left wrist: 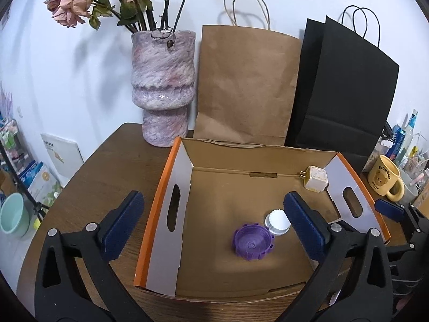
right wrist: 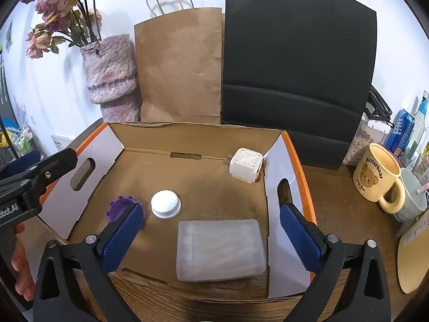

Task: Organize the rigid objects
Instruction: 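Lower the purple cap and plug adapter into the box and open both tools, then withdraw both open tools from the cardboard box back over the table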

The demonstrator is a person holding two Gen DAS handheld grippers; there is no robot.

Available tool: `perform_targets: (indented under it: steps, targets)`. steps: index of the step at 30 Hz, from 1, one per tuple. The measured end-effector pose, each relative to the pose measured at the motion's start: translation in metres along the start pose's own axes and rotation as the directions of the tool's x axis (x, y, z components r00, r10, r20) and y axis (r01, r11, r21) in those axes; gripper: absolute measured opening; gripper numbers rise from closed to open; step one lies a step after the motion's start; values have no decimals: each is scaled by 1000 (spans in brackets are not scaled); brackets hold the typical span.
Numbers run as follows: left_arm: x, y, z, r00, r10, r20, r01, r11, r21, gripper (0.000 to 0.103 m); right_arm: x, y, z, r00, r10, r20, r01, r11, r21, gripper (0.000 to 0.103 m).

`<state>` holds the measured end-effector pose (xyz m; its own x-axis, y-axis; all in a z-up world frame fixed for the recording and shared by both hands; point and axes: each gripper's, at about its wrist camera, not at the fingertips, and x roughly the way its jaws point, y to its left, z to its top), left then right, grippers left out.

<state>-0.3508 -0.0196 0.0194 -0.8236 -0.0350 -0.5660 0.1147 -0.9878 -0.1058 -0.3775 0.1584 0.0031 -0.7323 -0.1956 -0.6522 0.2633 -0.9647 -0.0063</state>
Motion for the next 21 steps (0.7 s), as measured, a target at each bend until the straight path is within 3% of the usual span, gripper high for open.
perform_targets:
  steps: [21]
  targets:
    - [-40, -1, -6, 998, -4, 66, 3, 1000, 25, 103, -45, 11, -8, 997, 11, 71, -9, 999, -31, 103]
